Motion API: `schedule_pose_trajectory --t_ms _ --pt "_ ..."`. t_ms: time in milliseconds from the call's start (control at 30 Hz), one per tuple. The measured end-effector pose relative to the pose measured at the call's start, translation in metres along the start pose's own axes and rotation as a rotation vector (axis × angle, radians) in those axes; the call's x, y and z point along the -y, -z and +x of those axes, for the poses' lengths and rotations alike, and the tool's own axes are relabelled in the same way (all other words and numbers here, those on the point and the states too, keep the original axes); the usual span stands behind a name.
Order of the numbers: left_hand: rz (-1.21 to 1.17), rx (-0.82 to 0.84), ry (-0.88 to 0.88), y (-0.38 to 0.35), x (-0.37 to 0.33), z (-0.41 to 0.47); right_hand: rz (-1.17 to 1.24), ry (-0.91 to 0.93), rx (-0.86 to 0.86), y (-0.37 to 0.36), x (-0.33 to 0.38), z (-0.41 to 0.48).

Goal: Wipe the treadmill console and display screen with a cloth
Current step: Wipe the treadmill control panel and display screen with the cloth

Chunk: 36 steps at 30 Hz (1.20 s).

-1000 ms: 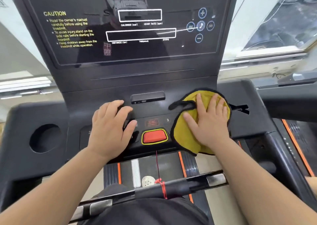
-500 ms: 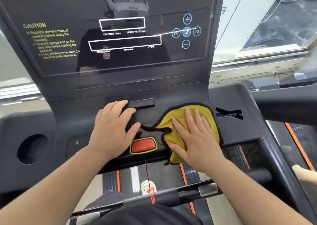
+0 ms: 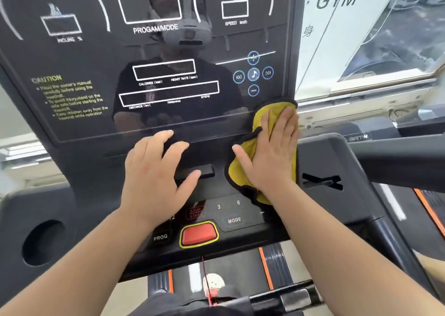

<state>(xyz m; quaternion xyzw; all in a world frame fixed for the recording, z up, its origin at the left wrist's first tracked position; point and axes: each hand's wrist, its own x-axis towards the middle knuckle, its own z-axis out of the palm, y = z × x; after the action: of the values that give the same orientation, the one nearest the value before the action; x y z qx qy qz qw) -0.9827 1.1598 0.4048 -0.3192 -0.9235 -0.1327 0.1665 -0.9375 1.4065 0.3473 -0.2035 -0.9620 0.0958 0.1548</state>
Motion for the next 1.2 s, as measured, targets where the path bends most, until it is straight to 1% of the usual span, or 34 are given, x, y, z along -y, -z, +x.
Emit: schedule_pose_trajectory --t_ms 133,200,267,367,433,533,633,700,733,800,933,1000,1100,1200 --pt "0.021 -0.090 -0.014 0.004 0.002 0.021 -0.142 0.278 -0.053 0.000 -0.022 0.011" --pt "0.020 -0.122 -0.009 0.004 0.002 0.031 -0.187 0.378 -0.074 0.004 -0.040 0.015" --pt "0.023 -0.172 -0.008 0.003 0.001 0.040 -0.214 0.407 -0.088 0.008 -0.048 0.022" --pt "0.049 -0.229 -0.030 0.004 0.000 0.055 -0.185 0.378 -0.152 0.015 -0.039 0.045" --pt "0.078 -0.230 -0.032 0.005 0.000 0.067 -0.173 0.432 -0.220 0.023 -0.030 0.067" --pt "0.134 -0.208 -0.027 0.008 0.002 0.079 -0.225 0.646 -0.307 0.035 -0.026 0.093" --pt "0.157 -0.195 -0.032 0.008 0.004 0.080 -0.322 0.874 -0.344 0.046 -0.029 0.113" --pt "0.160 -0.187 -0.032 0.009 0.005 0.079 -0.370 0.978 -0.370 0.062 -0.027 0.133" --pt "0.161 -0.180 -0.031 0.010 0.004 0.079 -0.383 0.997 -0.384 0.073 -0.023 0.144" --pt "0.160 -0.162 -0.029 0.012 0.004 0.080 -0.381 0.973 -0.421 0.099 -0.011 0.169" --pt "0.156 -0.100 -0.029 0.020 0.005 0.082 -0.364 0.787 -0.462 0.154 0.018 0.213" --pt "0.149 -0.075 -0.035 0.024 0.007 0.082 -0.364 0.711 -0.475 0.167 0.028 0.223" --pt "0.136 -0.066 -0.055 0.028 0.011 0.081 -0.346 0.649 -0.472 0.162 0.035 0.216" --pt "0.142 -0.062 -0.070 0.028 0.014 0.081 -0.344 0.724 -0.435 0.134 0.030 0.191"
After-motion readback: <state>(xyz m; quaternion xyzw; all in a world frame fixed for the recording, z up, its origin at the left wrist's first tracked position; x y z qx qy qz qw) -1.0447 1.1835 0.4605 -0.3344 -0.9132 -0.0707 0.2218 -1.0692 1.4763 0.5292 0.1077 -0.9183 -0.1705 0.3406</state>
